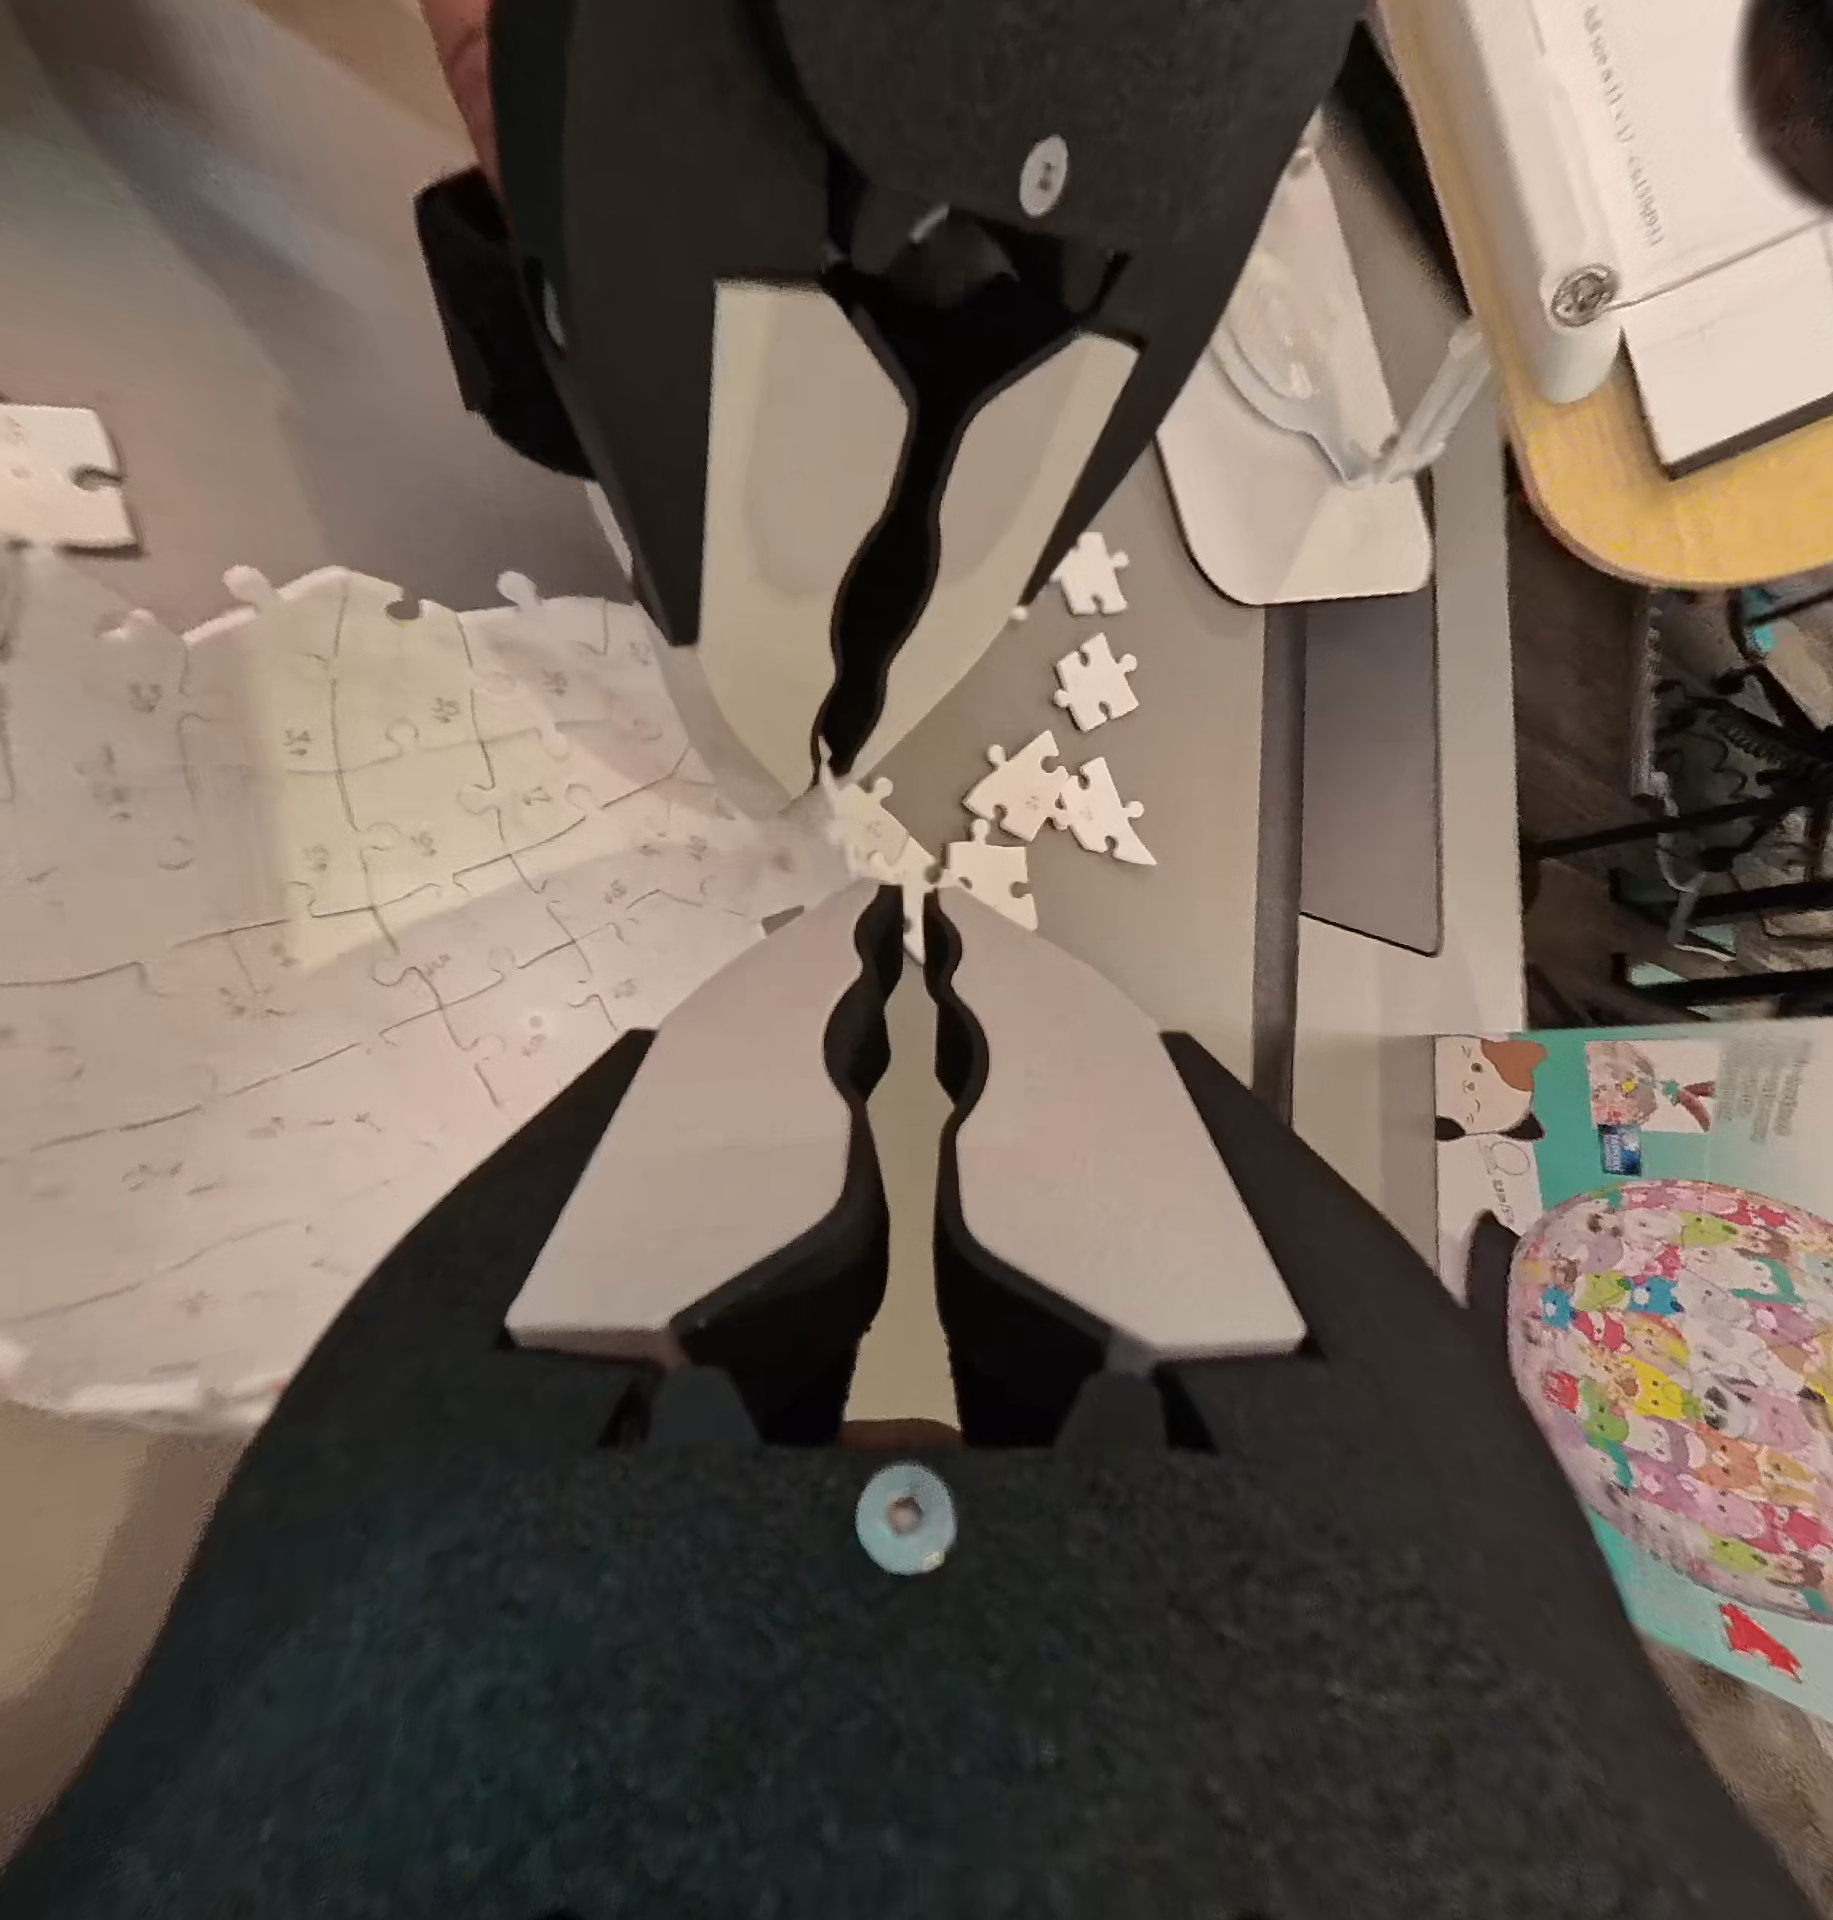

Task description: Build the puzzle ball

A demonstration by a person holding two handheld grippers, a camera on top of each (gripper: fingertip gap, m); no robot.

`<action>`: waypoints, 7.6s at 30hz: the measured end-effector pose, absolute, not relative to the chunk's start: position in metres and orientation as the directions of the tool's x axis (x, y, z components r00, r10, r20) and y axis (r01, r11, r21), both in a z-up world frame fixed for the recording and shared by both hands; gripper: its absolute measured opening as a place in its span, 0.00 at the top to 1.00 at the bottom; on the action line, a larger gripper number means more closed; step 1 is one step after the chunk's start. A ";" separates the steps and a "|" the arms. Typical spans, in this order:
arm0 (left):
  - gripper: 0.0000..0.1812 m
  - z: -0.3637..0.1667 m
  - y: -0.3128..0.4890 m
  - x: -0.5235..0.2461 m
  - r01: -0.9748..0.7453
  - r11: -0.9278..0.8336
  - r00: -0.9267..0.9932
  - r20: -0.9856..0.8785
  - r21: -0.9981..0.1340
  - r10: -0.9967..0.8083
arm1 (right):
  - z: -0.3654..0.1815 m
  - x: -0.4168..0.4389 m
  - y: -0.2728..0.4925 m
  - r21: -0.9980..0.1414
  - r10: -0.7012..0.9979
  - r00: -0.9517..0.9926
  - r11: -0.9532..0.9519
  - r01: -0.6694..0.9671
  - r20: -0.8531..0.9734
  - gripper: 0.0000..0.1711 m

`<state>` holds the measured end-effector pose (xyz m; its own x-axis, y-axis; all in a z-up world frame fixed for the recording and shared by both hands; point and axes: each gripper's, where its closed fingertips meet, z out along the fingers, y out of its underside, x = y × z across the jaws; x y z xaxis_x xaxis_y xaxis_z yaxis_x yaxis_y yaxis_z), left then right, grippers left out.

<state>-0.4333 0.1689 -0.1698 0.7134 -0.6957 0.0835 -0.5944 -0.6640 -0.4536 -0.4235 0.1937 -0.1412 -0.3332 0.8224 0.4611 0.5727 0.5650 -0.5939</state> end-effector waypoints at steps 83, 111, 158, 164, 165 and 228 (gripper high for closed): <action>1.00 -0.211 0.185 -0.424 -0.416 -0.700 0.512 0.487 -0.580 -0.708 | -0.150 -0.432 0.188 -0.481 0.839 -0.353 0.531 0.698 0.414 0.97; 0.99 -0.179 0.185 -0.455 -0.426 -0.709 0.602 0.410 -0.562 -0.686 | -0.154 -0.429 0.187 -0.495 0.864 -0.342 0.494 0.715 0.369 0.97; 0.96 -0.183 0.151 -0.433 -0.536 -0.728 0.565 0.459 -0.428 -0.686 | -0.162 -0.418 0.194 -0.468 0.964 -0.222 0.265 0.843 0.148 0.98; 0.95 -0.183 0.150 -0.433 -0.529 -0.727 0.543 0.484 -0.437 -0.686 | -0.164 -0.419 0.194 -0.463 0.961 -0.223 0.273 0.843 0.162 0.98; 0.95 -0.183 0.150 -0.433 -0.528 -0.727 0.540 0.487 -0.439 -0.686 | -0.164 -0.419 0.194 -0.464 0.961 -0.222 0.273 0.843 0.163 0.98; 0.89 -0.148 0.182 -0.450 -0.335 -0.748 0.596 0.486 -0.573 -0.639 | -0.170 -0.417 0.198 -0.440 0.965 -0.197 0.256 0.861 0.176 0.97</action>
<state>-0.4501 0.1818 -0.1484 0.5964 -0.6391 0.4857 -0.3354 -0.7481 -0.5726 -0.4168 0.1983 -0.1704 -0.1965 0.9646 0.1757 0.8609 0.2555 -0.4399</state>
